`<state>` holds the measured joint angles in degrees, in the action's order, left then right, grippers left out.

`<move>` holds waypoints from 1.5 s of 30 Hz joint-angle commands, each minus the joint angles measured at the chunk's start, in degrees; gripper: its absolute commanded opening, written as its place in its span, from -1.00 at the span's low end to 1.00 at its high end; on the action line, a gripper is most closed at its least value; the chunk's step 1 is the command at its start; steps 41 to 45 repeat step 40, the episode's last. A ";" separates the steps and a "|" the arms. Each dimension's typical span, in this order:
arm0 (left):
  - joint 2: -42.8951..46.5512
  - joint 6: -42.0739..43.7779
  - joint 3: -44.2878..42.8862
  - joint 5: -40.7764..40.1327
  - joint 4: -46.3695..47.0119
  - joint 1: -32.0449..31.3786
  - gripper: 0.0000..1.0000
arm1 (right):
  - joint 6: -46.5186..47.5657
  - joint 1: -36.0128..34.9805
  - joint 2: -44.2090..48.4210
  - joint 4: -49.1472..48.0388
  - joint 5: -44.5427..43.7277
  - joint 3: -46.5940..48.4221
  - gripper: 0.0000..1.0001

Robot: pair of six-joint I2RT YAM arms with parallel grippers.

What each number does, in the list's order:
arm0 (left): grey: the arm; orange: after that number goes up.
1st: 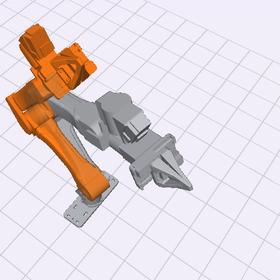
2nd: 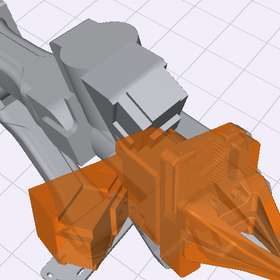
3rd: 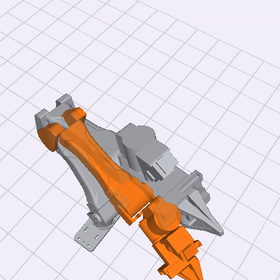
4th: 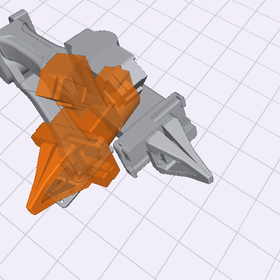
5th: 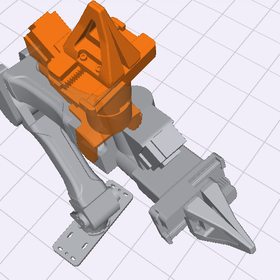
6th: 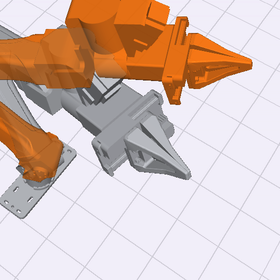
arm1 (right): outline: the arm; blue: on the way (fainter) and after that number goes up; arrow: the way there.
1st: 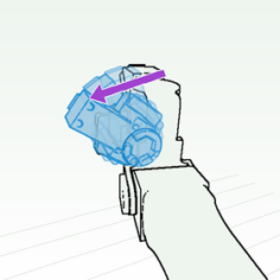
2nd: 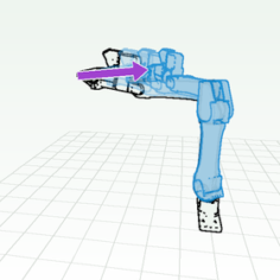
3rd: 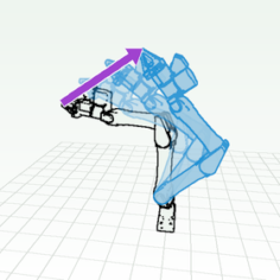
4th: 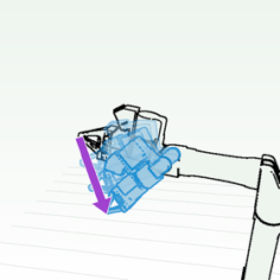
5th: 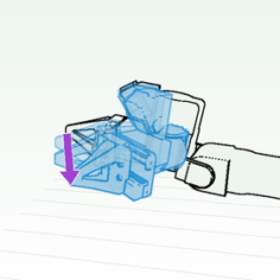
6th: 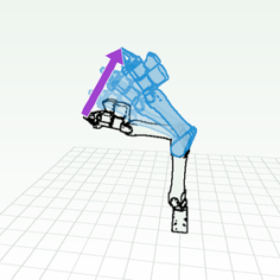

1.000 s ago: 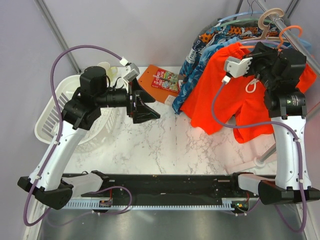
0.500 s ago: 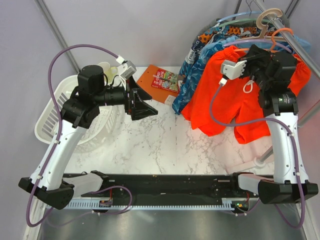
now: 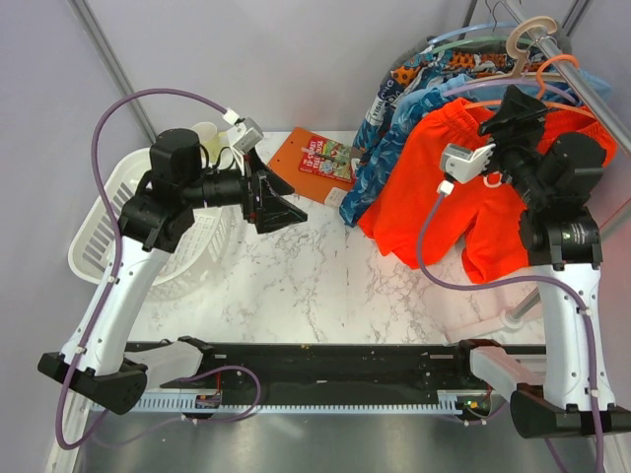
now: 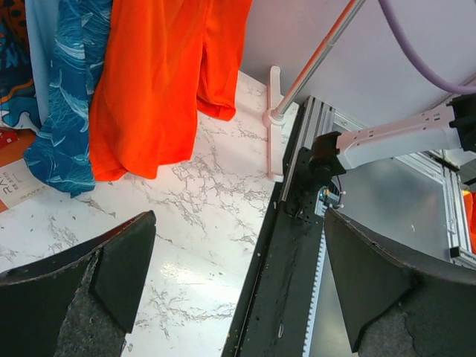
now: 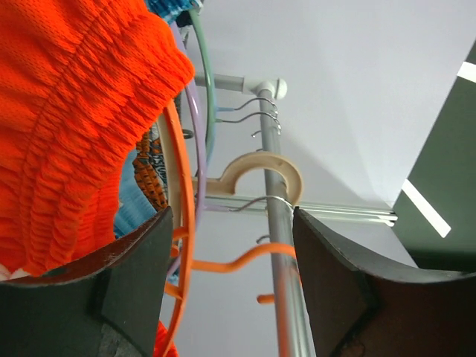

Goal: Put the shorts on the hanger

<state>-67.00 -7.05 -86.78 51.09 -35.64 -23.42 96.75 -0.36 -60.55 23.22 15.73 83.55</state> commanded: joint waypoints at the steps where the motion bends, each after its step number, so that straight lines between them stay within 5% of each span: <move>1: 2.05 -2.36 0.82 0.76 2.33 0.66 0.98 | 1.16 0.10 2.19 2.44 1.94 1.52 0.43; 10: 2.93 -4.89 2.32 -0.02 2.59 3.37 0.99 | -6.99 0.10 6.68 10.96 7.91 5.04 0.59; 19: 1.79 -7.20 4.87 1.81 -6.43 22.95 0.99 | -51.26 -0.51 3.52 13.78 23.63 3.91 0.86; 24: 2.31 -1.76 5.40 3.23 -13.83 32.20 0.98 | -76.31 -10.51 0.79 5.79 23.66 -0.47 0.96; 28: 5.21 3.00 6.18 -3.09 -18.41 34.58 0.99 | -80.82 -27.63 0.17 4.73 13.57 -6.19 0.96; 31: 7.23 6.87 8.37 -4.60 -21.22 34.58 0.98 | -82.77 -33.19 0.61 3.68 9.42 -11.90 0.96; 37: 8.73 12.49 14.53 -9.69 -24.66 34.58 0.99 | -84.44 -36.46 5.97 2.00 1.77 -21.49 0.96; 45: 9.52 15.39 15.42 -13.11 -23.52 34.58 0.99 | -83.75 -36.55 8.96 1.82 -1.22 -22.64 0.96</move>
